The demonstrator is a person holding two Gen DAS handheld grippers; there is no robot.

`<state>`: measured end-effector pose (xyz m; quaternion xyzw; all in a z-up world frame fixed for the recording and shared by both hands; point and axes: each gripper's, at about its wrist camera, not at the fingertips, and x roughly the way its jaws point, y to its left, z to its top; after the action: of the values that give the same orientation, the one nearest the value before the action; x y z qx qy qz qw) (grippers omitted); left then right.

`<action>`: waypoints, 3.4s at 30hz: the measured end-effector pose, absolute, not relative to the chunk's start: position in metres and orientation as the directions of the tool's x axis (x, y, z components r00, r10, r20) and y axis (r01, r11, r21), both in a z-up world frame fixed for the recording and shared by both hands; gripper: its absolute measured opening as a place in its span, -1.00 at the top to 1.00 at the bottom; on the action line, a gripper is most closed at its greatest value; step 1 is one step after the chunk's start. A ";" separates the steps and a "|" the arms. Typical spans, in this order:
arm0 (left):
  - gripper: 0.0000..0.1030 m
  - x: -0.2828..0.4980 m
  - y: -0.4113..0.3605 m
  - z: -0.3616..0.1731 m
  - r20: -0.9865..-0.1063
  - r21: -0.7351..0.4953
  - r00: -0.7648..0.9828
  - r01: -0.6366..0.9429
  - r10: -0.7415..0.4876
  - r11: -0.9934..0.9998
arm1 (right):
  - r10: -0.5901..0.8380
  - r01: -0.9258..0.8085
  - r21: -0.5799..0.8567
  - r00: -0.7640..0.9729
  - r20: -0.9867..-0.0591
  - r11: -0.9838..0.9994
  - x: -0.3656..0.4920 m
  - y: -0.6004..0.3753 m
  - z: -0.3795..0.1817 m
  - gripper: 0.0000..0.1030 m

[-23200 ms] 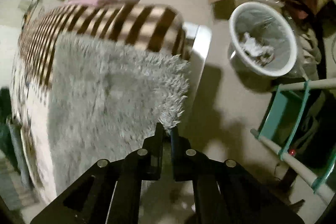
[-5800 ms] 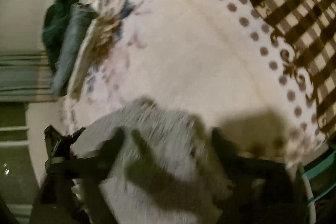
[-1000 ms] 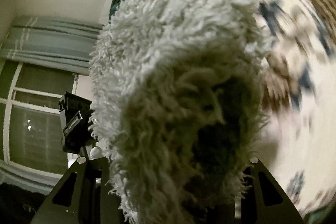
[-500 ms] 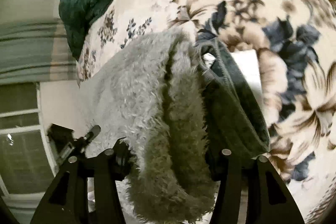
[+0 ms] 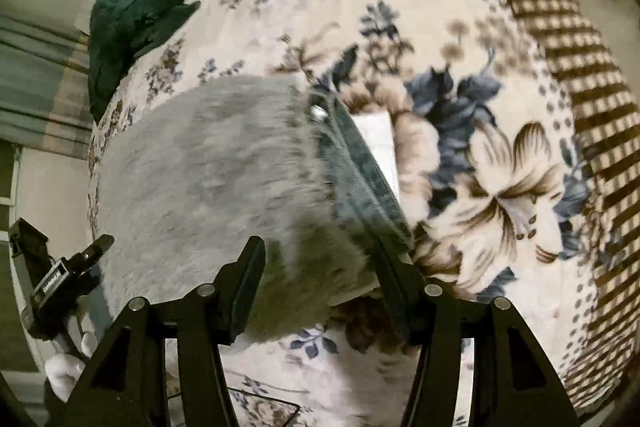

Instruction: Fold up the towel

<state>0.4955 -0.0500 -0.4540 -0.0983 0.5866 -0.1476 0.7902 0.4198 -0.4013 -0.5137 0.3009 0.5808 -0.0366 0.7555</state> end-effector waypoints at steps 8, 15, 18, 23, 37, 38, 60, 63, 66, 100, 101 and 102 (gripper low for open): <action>-0.76 0.482 -0.052 -0.502 -0.947 -0.237 0.198 0.102 -0.253 0.966 | 0.339 0.540 0.402 0.217 -0.915 0.739 0.388 -0.375 -0.558 0.07; -0.88 0.470 -0.035 -0.496 -0.938 -0.256 0.225 0.058 -0.263 0.965 | 0.315 0.526 0.369 0.192 -0.929 0.766 0.387 -0.356 -0.563 0.06; -0.87 0.457 -0.045 -0.464 -0.926 -0.203 0.303 0.106 -0.226 0.973 | 0.226 0.485 0.300 0.206 -0.952 0.821 0.389 -0.346 -0.538 -0.51; -0.88 0.432 -0.058 -0.413 -0.910 -0.089 0.388 0.164 -0.148 0.982 | -0.008 0.425 0.117 0.280 -0.960 0.897 0.376 -0.315 -0.474 -0.95; -0.88 0.306 -0.054 -0.267 -0.823 -0.022 0.555 0.182 -0.122 0.983 | -0.222 0.362 -0.028 0.508 -0.832 0.932 0.254 -0.251 -0.283 -0.98; -0.88 0.290 -0.052 -0.254 -0.813 -0.022 0.569 0.182 -0.123 0.983 | -0.217 0.350 -0.024 0.524 -0.824 0.936 0.241 -0.246 -0.269 -0.98; -0.88 0.094 -0.020 -0.120 -0.700 -0.023 0.706 0.130 -0.109 0.991 | -0.184 0.231 -0.012 0.739 -0.648 0.973 -0.024 -0.169 -0.043 -0.98; -1.00 0.090 -0.016 -0.112 -0.694 -0.022 0.711 0.135 -0.112 0.991 | -0.193 0.243 -0.011 0.741 -0.643 0.970 -0.039 -0.165 -0.027 -0.99; -1.00 0.088 -0.011 -0.106 -0.688 -0.010 0.718 0.134 -0.104 0.991 | -0.204 0.250 -0.017 0.746 -0.635 0.968 -0.043 -0.163 -0.015 -0.99; -1.00 0.068 -0.009 -0.090 -0.666 0.018 0.743 0.107 -0.068 0.994 | -0.151 0.210 0.016 0.751 -0.642 0.978 -0.028 -0.164 0.006 -1.00; -1.00 0.066 -0.010 -0.090 -0.666 0.017 0.743 0.107 -0.069 0.994 | -0.151 0.211 0.016 0.751 -0.643 0.977 -0.028 -0.165 0.005 -1.00; -1.00 0.066 -0.010 -0.090 -0.666 0.015 0.742 0.106 -0.069 0.994 | -0.153 0.211 0.015 0.752 -0.642 0.977 -0.028 -0.165 0.005 -1.00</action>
<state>0.0657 -0.0095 -0.0896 0.0260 0.3559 -0.0471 0.9330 -0.0285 -0.1648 0.0053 0.0431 0.3387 -0.0974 0.9348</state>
